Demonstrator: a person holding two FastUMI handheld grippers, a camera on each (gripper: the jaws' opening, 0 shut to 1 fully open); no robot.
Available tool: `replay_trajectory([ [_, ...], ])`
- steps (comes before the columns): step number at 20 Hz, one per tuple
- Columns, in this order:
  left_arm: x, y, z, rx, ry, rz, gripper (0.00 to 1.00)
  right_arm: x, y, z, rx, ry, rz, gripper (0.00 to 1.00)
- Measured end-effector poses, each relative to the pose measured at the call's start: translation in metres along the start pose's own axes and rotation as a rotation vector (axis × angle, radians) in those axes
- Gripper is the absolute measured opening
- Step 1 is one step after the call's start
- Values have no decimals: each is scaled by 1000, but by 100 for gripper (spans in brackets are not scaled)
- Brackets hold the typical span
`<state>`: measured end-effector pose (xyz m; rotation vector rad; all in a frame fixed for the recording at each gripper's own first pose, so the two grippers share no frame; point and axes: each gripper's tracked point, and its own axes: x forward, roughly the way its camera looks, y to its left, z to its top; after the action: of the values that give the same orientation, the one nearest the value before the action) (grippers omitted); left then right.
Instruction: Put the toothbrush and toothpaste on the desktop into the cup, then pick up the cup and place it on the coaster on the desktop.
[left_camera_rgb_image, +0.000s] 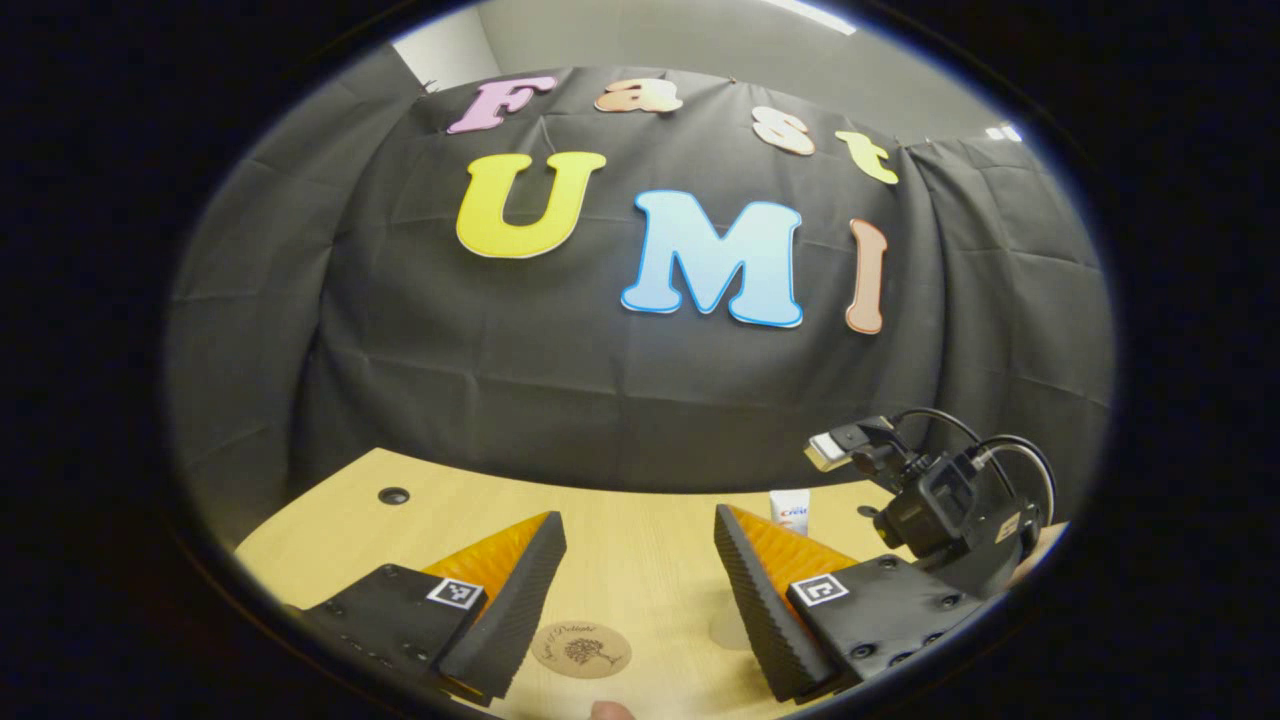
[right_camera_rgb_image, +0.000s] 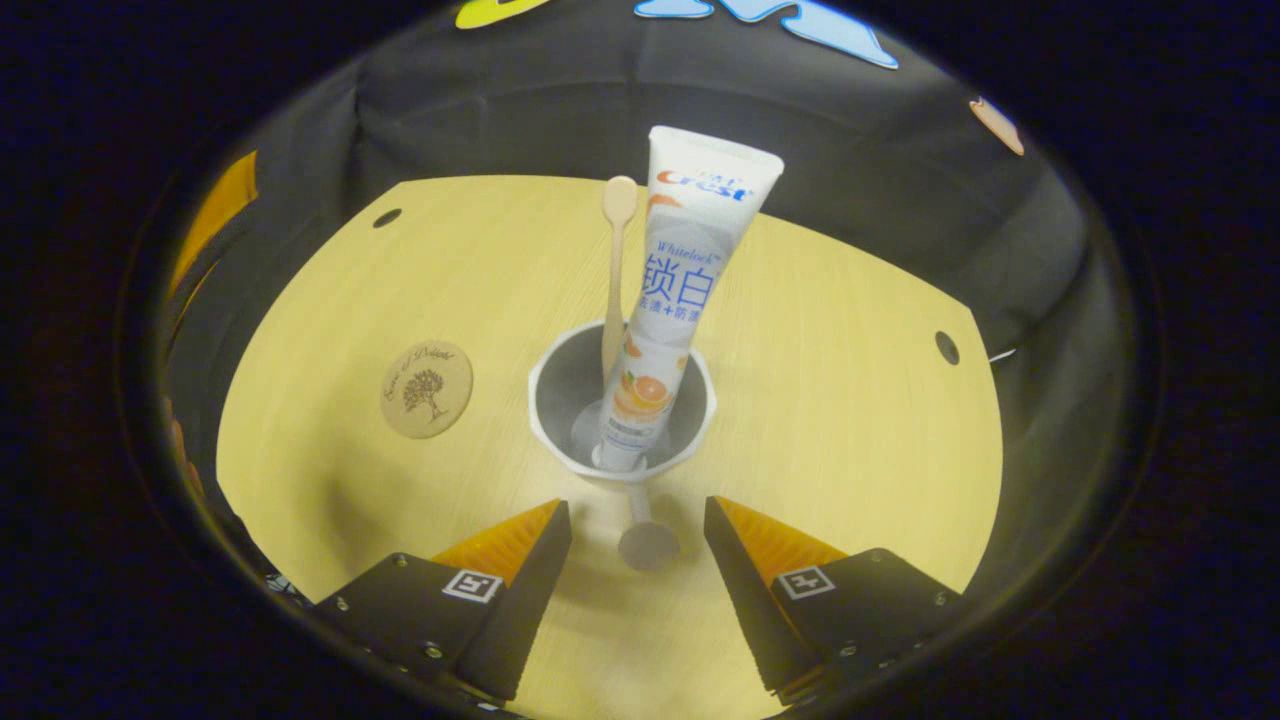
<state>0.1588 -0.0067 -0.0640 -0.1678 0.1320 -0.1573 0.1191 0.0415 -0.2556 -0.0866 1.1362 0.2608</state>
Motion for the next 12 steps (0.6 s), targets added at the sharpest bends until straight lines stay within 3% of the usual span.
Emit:
replay_trajectory([
  [9, -4, 5, -8, -16, 24, 6, 95, 20, 6, 1, -43, 117, 16, 83],
  [12, -5, 8, -13, -24, 37, 15, 96, 27, 6, -1, -45, 158, 13, 70],
])
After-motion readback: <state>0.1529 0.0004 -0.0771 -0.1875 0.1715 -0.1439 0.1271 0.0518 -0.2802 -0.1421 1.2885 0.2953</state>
